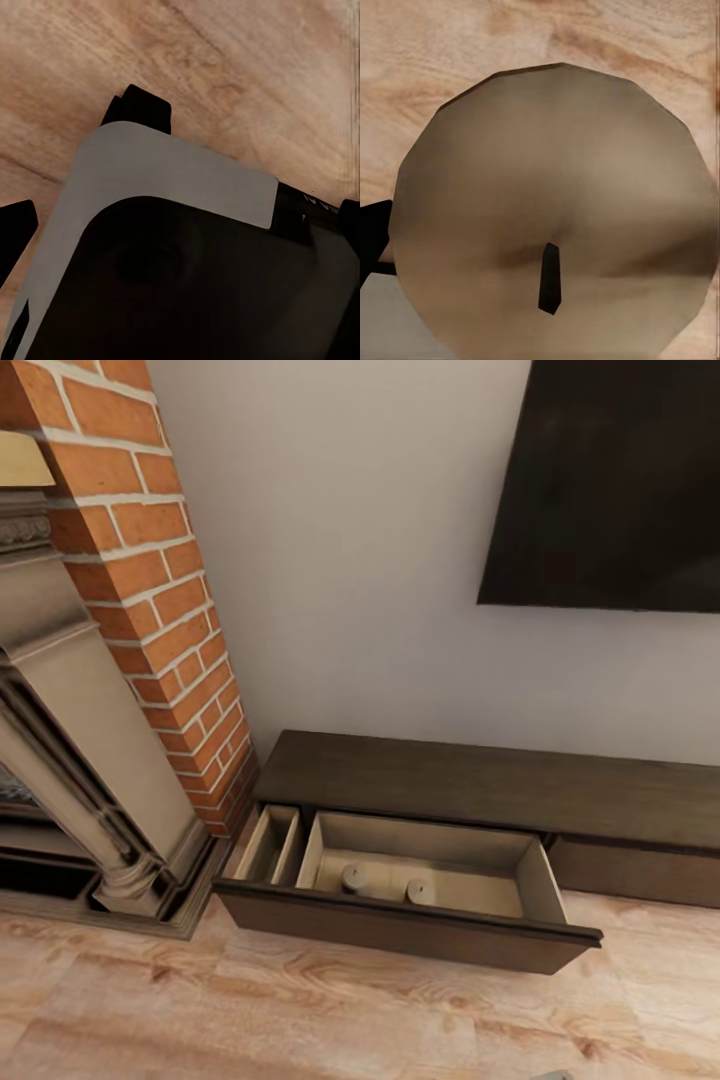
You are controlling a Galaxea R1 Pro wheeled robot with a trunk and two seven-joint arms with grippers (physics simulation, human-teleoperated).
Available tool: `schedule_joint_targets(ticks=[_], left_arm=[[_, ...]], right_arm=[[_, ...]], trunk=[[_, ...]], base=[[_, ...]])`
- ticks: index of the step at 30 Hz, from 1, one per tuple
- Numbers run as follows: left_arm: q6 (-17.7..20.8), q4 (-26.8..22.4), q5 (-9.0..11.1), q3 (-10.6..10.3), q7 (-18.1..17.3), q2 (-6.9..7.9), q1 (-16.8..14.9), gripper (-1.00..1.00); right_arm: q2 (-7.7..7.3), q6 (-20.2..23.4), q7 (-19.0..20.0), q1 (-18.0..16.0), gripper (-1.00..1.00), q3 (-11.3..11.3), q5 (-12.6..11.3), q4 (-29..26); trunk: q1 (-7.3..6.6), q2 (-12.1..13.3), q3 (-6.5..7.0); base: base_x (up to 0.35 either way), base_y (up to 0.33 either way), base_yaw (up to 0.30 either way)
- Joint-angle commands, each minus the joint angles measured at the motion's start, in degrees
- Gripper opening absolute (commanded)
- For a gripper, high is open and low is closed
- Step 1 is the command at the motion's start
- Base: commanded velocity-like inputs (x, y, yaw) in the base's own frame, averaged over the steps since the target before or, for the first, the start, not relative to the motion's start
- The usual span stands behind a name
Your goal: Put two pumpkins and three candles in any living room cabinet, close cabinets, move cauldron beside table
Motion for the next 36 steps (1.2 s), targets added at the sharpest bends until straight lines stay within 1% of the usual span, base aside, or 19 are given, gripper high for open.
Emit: schedule_joint_targets(ticks=[1, 6, 12, 16, 19, 21, 22, 23, 24, 26, 27, 28, 29, 31, 32, 33, 35, 36], left_arm=[[0.0, 0.0, 0.0, 0.0, -0.03, -0.01, 0.0, 1.0], [0.0, 0.01, -0.07, -0.08, -0.01, -0.52, 0.0, 1.0], [0.0, 0.05, -0.02, -0.02, -0.07, -0.44, 0.0, 1.0], [0.04, 0.01, 0.04, 0.0, -0.14, -1.11, 0.0, 1.0], [0.04, 0.01, -0.03, -0.02, -0.17, -1.05, 0.0, 1.0], [0.06, -0.16, -0.08, -0.23, -0.29, -0.7, -0.03, 1.0], [0.07, -0.37, -0.25, -0.65, -0.31, -0.64, -0.05, 1.0], [0.08, -0.79, -0.71, -1.56, -0.33, -0.56, -0.07, 1.0], [0.08, -1.85, -2.07, -3.86, -0.36, -0.42, -0.12, 1.0], [0.09, -4.77, -4.01, -7.49, -0.51, -0.32, -0.15, 1.0], [0.1, -6.24, -4.56, -8.74, -0.61, -0.3, -0.16, 1.0], [0.21, -8.22, -5.04, -10.13, -0.9, -0.28, -0.17, 1.0], [0.36, -9.43, -5.24, -11.0, -1.26, -0.27, -0.17, 1.0], [0.6, -11.39, -5.47, -12.63, -1.8, -0.1, -0.25, 1.0], [0.69, -12.04, -5.51, -13.15, -1.96, 0.59, -0.29, 1.0], [0.74, -12.47, -5.5, -13.48, -2.11, 1.59, -0.31, 1.0], [0.81, -12.91, -5.41, -13.79, -2.3, 4.08, -0.33, 1.0], [0.8, -12.94, -5.33, -13.81, -2.36, 5.36, -0.34, 1.0]], right_arm=[[0.0, -0.01, -0.03, 0.0, -1.0, -0.01, -0.1, 0.02], [-0.09, 0.11, -0.03, 0.0, -1.0, 0.08, -0.23, 0.2], [-0.15, 0.14, -0.03, 0.0, -1.0, 0.08, -0.28, 0.25], [-0.15, 0.32, 0.17, 0.13, -1.0, 0.08, -0.34, 0.64], [-0.46, 0.37, 0.31, 0.37, -1.0, 0.08, -0.28, 1.2], [-0.56, 0.4, 0.53, 0.42, -1.0, 0.08, -0.27, 1.26], [-0.63, 0.45, 0.61, 0.43, -1.0, 0.08, -0.26, 1.24], [-0.82, 0.5, 0.64, 0.43, -1.0, 0.11, -0.26, 1.23], [-1.34, 0.6, 0.67, 0.43, -1.0, 0.12, -0.41, 1.17], [-2.6, 0.85, 1.35, 0.44, -1.0, 0.1, -0.6, 1.08], [-3.08, 0.92, 2.15, 0.44, -1.0, 0.09, -0.62, 1.08], [-3.62, 1.03, 3.87, 0.44, -1.0, 0.09, -0.68, 1.15], [-4.08, 1.1, 5.02, 0.44, -1.0, 0.07, -0.73, 1.2], [-5.65, 1.89, 6.35, 0.44, -1.0, -0.07, -0.86, 1.26], [-6.86, 3.36, 6.73, 0.44, -1.0, -0.17, -0.9, 1.23], [-8.18, 4.99, 7.02, 0.44, -1.0, -0.26, -0.99, 1.18], [-11.21, 7.03, 7.34, 0.44, -1.0, -0.8, -1.71, 1.03], [-12.83, 7.68, 7.47, 0.44, -1.0, -1.46, -2.48, 0.95]], trunk=[[0.0, 0.0, 0.0], [0.0, 0.0, 0.01], [0.0, 0.0, 0.01], [0.0, 0.0, 0.01], [0.0, 0.0, 0.01], [0.0, 0.0, 0.01], [0.0, 0.0, 0.01], [0.0, 0.0, 0.01], [0.0, 0.0, 0.01], [0.0, 0.0, 0.01], [0.0, 0.0, 0.01], [0.0, 0.0, 0.01], [0.0, 0.0, 0.01], [0.0, 0.0, 0.01], [0.0, 0.0, 0.01], [0.0, 0.0, 0.01], [0.0, 0.0, 0.01], [0.0, 0.0, 0.01]], base=[[0.314, -0.162, 0.017], [0.308, -0.169, 0.004], [0.267, -0.163, 0.0], [0.064, -0.04, 0.0], [0.009, -0.006, 0.0], [0.002, -0.001, 0.0], [0.0, 0.0, 0.0], [0.0, 0.0, 0.0], [0.0, 0.0, 0.0], [0.0, 0.0, 0.0], [0.0, 0.0, 0.0], [0.0, 0.0, 0.0], [0.0, 0.0, 0.0], [0.0, 0.0, 0.0], [0.0, 0.0, 0.0], [0.0, 0.0, 0.0], [0.0, 0.0, 0.0], [0.0, 0.0, 0.0]])
